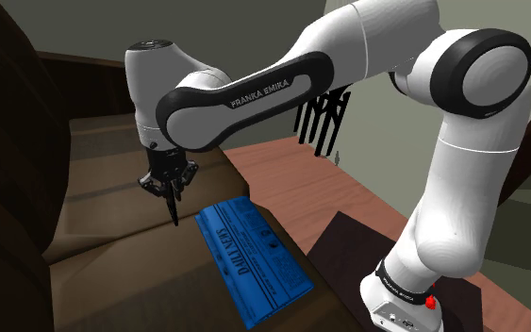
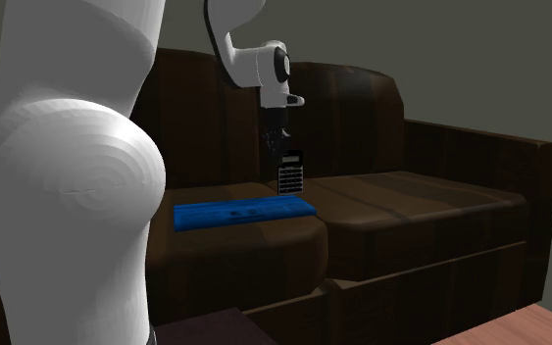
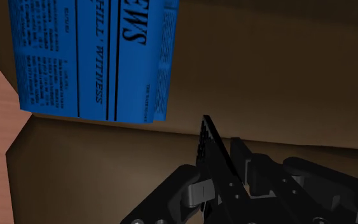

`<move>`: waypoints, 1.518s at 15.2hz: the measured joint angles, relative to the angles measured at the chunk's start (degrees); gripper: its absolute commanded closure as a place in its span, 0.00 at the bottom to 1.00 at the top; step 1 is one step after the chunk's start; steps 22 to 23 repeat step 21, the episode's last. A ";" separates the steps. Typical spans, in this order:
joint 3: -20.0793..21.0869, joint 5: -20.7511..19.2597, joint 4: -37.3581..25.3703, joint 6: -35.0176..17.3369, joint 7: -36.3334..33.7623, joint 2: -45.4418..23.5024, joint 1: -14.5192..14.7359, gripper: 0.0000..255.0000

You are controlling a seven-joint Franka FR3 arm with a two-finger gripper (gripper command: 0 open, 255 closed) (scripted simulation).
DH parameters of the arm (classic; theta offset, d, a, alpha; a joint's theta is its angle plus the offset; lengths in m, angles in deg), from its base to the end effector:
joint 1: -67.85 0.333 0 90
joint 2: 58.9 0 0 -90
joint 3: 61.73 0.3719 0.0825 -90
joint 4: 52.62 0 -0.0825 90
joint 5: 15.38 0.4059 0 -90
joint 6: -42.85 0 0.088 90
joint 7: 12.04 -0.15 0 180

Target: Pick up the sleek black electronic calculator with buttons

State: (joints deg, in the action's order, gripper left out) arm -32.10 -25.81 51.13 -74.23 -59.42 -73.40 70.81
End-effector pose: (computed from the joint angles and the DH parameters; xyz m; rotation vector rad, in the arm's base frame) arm 0.5695 0.3201 0.4207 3.1077 -0.2976 0.0582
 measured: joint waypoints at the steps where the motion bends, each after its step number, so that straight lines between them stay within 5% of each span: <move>1: 0.00 0.00 0.00 -0.01 0.00 0.00 0.00 1.00; 23: 0.58 1.88 -8.36 10.46 1.61 2.49 -0.13 1.00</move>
